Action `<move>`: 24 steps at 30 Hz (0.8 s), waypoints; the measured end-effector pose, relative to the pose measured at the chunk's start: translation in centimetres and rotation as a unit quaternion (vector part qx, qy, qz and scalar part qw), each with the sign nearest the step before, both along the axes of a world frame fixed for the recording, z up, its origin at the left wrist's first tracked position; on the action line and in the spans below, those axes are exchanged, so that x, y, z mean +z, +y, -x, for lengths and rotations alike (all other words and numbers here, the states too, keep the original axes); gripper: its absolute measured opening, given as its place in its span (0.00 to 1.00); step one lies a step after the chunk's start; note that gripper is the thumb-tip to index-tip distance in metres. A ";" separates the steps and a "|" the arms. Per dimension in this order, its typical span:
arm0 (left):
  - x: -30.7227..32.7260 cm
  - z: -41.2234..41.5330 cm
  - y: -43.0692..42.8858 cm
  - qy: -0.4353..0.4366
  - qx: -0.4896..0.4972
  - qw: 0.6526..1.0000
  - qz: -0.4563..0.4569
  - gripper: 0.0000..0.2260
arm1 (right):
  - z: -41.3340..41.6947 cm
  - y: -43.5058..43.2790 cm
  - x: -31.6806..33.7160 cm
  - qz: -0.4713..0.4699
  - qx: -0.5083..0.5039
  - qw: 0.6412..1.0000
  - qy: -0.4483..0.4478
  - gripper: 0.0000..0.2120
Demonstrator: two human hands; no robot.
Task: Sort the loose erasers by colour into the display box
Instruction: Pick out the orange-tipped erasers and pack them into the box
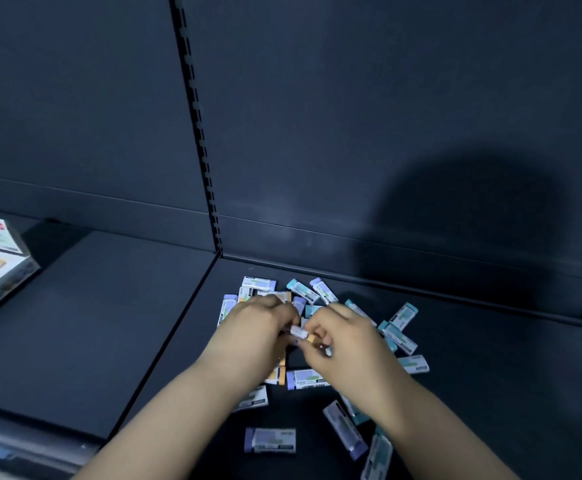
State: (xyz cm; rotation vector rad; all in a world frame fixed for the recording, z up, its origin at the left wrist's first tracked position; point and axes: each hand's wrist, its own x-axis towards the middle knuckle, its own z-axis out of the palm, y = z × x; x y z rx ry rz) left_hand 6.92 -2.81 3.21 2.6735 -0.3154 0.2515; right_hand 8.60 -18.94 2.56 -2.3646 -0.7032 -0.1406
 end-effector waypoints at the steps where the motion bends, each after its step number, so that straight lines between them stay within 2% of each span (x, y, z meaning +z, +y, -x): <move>1: -0.1 0.1 0.1 -0.005 -0.004 1.000 -0.008 0.08 | 0.2 0.1 0.2 -0.030 0.013 0.999 0.022 0.07; 4: -0.3 0.7 0.4 -0.017 0.006 1.000 0.009 0.07 | 0.4 -0.2 0.9 -0.115 0.047 0.982 0.143 0.12; 6: -0.3 0.8 0.5 -0.021 0.001 0.999 0.046 0.06 | 0.1 -0.7 1.2 -0.113 0.062 0.967 0.220 0.16; 8: -0.3 0.9 0.5 -0.043 -0.014 0.996 0.071 0.07 | -0.3 -1.1 1.3 -0.107 0.065 0.958 0.259 0.19; 11: 0.0 0.8 0.5 -0.055 -0.023 0.994 0.095 0.10 | -0.7 -1.2 1.4 -0.106 0.068 0.953 0.275 0.22; 14: -0.4 0.8 0.5 -0.048 -0.052 0.994 0.086 0.09 | -0.9 -1.2 1.3 -0.103 0.077 0.951 0.283 0.26; 21: -1.2 -0.7 0.1 0.003 -0.013 0.991 0.135 0.11 | -1.6 -2.1 0.6 -0.067 0.043 0.958 0.275 0.32; 24: -0.8 -1.8 -0.4 0.069 0.000 0.993 0.093 0.05 | -1.9 -2.7 0.4 -0.023 0.019 0.971 0.236 0.34</move>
